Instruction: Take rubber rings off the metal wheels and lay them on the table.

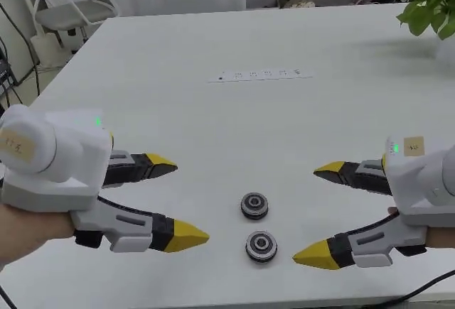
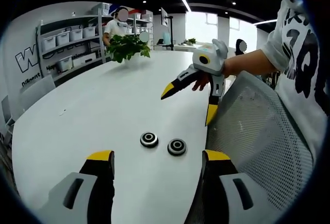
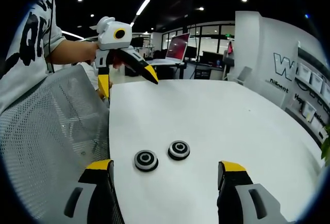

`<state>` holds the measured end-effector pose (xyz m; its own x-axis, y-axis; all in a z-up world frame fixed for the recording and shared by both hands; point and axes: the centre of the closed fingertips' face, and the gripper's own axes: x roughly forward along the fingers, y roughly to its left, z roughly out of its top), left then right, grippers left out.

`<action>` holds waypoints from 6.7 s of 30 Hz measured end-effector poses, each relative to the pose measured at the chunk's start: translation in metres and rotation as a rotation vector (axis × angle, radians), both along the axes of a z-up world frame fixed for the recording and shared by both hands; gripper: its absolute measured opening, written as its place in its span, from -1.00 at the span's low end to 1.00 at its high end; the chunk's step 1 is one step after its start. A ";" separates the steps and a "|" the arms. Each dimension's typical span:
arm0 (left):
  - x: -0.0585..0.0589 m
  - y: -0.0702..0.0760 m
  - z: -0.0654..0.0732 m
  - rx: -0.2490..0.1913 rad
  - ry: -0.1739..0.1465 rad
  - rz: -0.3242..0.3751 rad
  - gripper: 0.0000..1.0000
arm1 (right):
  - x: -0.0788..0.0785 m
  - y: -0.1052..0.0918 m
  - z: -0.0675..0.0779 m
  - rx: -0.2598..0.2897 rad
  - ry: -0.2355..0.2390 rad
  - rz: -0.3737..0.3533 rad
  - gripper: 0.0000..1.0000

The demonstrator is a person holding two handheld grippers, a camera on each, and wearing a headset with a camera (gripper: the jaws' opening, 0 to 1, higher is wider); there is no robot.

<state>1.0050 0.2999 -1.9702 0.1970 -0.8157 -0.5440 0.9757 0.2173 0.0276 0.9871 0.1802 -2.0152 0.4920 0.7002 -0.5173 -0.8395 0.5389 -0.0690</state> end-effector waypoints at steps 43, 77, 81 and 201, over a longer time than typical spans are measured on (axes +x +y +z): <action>-0.012 -0.021 -0.020 0.047 0.016 -0.086 0.26 | -0.010 0.009 -0.018 -0.007 0.013 0.076 0.25; -0.013 -0.048 -0.040 0.090 0.019 -0.204 -0.04 | -0.006 0.012 -0.030 0.029 0.041 0.109 -0.19; -0.016 -0.050 -0.044 0.100 0.021 -0.216 -0.06 | -0.007 0.015 -0.032 0.032 0.046 0.115 -0.21; -0.023 -0.083 -0.093 0.108 0.017 -0.245 -0.84 | -0.010 0.041 -0.062 0.099 0.203 0.166 -0.55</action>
<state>0.9816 0.2166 -2.0629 -0.0086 -0.7751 -0.6318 0.9994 -0.0283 0.0211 0.9771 0.2213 -2.0776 0.2595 0.8146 -0.5187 -0.9084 0.3881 0.1552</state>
